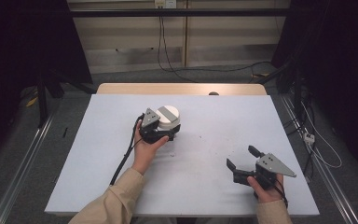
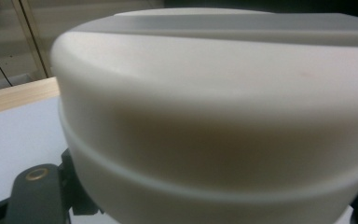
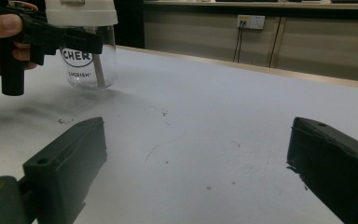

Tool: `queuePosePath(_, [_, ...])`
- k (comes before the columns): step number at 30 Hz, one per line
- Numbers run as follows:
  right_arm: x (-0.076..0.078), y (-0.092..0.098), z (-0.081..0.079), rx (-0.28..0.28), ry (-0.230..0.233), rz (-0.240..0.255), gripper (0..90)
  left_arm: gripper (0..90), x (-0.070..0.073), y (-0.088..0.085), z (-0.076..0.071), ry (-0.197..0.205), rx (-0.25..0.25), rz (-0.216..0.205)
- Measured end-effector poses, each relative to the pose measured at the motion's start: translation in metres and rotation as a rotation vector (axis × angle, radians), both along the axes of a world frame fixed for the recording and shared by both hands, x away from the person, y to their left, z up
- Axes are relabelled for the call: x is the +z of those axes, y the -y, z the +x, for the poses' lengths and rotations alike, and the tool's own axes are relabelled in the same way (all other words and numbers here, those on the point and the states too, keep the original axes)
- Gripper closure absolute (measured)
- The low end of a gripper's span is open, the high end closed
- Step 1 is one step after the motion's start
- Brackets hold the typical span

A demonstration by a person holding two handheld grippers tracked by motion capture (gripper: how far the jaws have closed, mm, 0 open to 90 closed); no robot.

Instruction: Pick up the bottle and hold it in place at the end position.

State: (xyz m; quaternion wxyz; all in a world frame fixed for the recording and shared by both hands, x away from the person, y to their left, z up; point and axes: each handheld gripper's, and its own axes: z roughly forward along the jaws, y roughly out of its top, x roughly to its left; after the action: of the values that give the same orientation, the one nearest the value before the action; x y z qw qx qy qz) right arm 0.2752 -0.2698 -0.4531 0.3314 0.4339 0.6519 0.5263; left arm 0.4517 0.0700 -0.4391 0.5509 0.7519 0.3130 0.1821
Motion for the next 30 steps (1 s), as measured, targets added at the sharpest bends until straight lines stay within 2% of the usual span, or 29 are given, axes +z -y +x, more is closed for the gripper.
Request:
queuePosePath(18, [0.000,0.001,-0.001,-0.001,0.001,-0.001,4.1,18.5,-0.002,0.018,0.006,0.007,-0.025,0.015])
queuePosePath(22, [0.000,0.002,-0.002,-0.005,0.002,-0.002,4.1,18.5,-0.004,0.024,0.006,-0.005,-0.034,0.014])
queuePosePath(30, [0.000,0.003,-0.004,-0.008,0.003,-0.006,4.1,18.5,-0.007,0.030,0.005,-0.003,-0.048,0.030])
